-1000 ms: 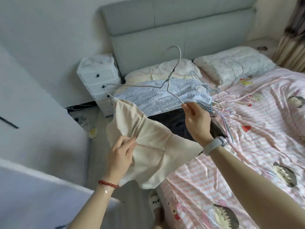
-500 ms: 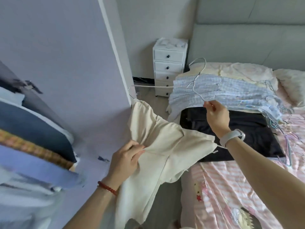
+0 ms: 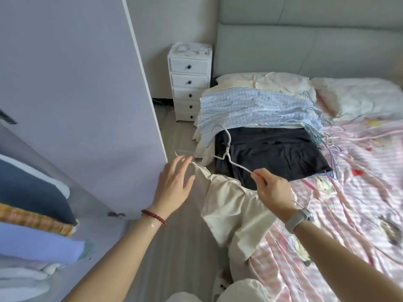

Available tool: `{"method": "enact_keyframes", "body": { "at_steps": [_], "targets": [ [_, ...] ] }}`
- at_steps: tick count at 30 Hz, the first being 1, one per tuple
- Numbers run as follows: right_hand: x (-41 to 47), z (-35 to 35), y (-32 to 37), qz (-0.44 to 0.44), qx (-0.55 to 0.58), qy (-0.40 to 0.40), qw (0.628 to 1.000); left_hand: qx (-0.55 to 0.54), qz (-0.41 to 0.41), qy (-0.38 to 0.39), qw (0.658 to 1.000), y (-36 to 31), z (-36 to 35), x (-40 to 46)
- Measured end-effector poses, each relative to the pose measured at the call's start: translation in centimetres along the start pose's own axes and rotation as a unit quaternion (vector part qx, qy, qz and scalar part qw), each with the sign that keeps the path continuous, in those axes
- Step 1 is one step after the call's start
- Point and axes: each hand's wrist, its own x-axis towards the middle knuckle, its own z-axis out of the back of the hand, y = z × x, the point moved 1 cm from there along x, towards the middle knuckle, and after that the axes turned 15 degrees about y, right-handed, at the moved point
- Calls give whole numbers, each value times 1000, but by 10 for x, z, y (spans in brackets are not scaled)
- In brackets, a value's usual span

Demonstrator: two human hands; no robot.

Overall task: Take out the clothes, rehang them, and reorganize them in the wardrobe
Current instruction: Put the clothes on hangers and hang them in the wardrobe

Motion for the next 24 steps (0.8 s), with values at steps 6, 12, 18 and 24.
{"method": "enact_keyframes", "body": {
  "at_steps": [6,12,18,24],
  "targets": [
    [-29,31,3,74,3,-20,997,25,-99,98,990,-46,1,38],
    [-23,46,40,145,-8,20,989,-140,-120,68,981,-34,25,4],
    [-8,5,110,211,23,220,952,-172,-11,67,983,38,64,-70],
    [-4,-47,185,304,21,319,897,-178,102,-80,975,83,97,-169]
  ]
}}
